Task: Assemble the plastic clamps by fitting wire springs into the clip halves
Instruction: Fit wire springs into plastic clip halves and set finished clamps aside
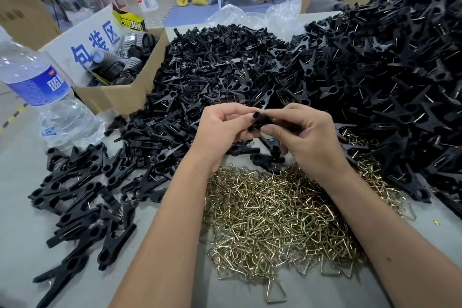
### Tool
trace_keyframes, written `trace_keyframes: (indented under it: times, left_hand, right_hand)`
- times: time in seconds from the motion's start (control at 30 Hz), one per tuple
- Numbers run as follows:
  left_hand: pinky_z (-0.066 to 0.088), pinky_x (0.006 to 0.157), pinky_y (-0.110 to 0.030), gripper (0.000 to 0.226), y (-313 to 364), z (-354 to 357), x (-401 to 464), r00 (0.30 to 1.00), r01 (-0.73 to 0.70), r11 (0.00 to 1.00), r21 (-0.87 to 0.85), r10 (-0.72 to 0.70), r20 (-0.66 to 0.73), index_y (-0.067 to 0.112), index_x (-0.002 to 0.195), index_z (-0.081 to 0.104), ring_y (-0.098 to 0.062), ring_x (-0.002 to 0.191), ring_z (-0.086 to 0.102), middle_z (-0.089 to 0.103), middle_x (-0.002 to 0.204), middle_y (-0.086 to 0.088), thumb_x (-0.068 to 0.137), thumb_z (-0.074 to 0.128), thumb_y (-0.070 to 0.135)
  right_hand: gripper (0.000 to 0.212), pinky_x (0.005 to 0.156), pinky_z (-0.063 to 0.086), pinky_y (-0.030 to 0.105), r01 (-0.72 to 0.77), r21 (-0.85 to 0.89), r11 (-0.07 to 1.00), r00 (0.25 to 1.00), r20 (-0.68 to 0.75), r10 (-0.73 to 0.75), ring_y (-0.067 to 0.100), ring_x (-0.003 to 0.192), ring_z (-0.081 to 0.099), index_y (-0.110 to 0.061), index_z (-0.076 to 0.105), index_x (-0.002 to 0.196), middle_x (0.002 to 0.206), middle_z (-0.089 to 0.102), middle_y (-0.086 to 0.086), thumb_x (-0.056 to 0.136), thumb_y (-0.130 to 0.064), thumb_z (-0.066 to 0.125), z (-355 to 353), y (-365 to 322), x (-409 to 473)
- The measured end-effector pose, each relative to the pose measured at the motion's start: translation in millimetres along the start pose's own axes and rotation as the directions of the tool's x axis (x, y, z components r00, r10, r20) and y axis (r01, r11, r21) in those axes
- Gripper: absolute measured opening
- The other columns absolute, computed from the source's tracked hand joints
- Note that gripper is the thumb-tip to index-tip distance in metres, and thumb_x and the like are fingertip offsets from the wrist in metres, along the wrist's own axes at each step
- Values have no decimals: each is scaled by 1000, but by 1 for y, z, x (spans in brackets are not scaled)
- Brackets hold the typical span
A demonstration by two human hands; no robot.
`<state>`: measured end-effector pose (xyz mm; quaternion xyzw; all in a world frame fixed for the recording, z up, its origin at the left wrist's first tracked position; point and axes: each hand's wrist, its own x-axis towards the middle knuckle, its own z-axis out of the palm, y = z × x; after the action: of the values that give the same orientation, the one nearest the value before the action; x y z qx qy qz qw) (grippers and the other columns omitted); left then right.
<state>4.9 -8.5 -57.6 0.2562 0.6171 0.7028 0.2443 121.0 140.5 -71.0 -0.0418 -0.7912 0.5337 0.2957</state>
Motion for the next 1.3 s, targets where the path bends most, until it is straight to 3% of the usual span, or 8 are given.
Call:
trace_keyframes:
  times: [0.13, 0.3, 0.47, 0.7, 1.1, 1.2, 1.3]
  left_hand:
    - [52, 57, -18, 13, 0, -4, 1, 1000, -4, 1000, -8, 4, -12, 7, 94, 82, -16, 62, 64, 74, 76, -14, 92, 71, -1]
    - [51, 56, -19, 17, 0, -10, 3, 1000, 0, 999, 47, 1, -4, 12, 91, 84, -27, 69, 61, 77, 84, -20, 92, 71, 1]
    - [51, 53, -18, 16, 0, -11, 3, 1000, 0, 996, 90, -2, 21, 13, 90, 84, -15, 59, 59, 76, 80, -14, 92, 72, 3]
    - [50, 56, -23, 11, -1, -11, 4, 1000, -10, 994, 108, 12, -16, 7, 94, 82, -23, 64, 56, 76, 85, -22, 92, 72, 4]
    - [51, 58, -20, 15, -3, -14, 4, 997, -65, 985, 161, 56, 60, 12, 92, 83, -17, 63, 61, 77, 79, -11, 92, 73, 2]
    - [57, 69, -25, 14, -1, -17, 2, 991, -78, 980, 184, 55, 124, 12, 102, 82, -19, 72, 68, 79, 87, -10, 89, 78, 9]
    - [60, 89, -48, 35, 0, -16, 0, 984, -114, 963, 246, 76, 159, 16, 110, 81, -35, 88, 71, 76, 99, -22, 76, 90, 15]
  right_hand:
    - [28, 86, 62, 41, 16, 26, 1000, 1000, -3, -16, 19, 92, 75, -14, 79, 112, 98, 78, -1, 84, -10, 84, 0, 0, 1]
    - [17, 82, 64, 47, 1, 73, 997, 1000, -3, -1, 23, 87, 77, -10, 79, 96, 91, 79, 3, 81, -6, 86, -4, 0, 1]
    - [17, 81, 64, 49, -17, 54, 998, 1000, 21, 16, 24, 86, 77, -9, 80, 96, 90, 79, 3, 81, -4, 86, -2, 0, 0]
    - [19, 77, 64, 49, 0, 56, 998, 1000, -2, 0, 25, 82, 76, -14, 77, 92, 87, 78, 3, 79, -8, 89, -2, -2, -1]
    - [19, 76, 65, 43, -12, 14, 1000, 1000, -9, 12, 23, 79, 76, -14, 76, 92, 84, 77, 1, 79, -8, 89, -2, -4, -1]
    - [18, 72, 64, 38, -11, -5, 1000, 999, -36, 11, 20, 75, 75, -12, 76, 91, 82, 77, -1, 80, -7, 89, 0, -5, -2]
    - [17, 66, 63, 36, -14, -22, 1000, 996, -86, 12, 22, 70, 74, -11, 75, 88, 78, 76, 0, 80, -9, 89, 0, -5, -2]
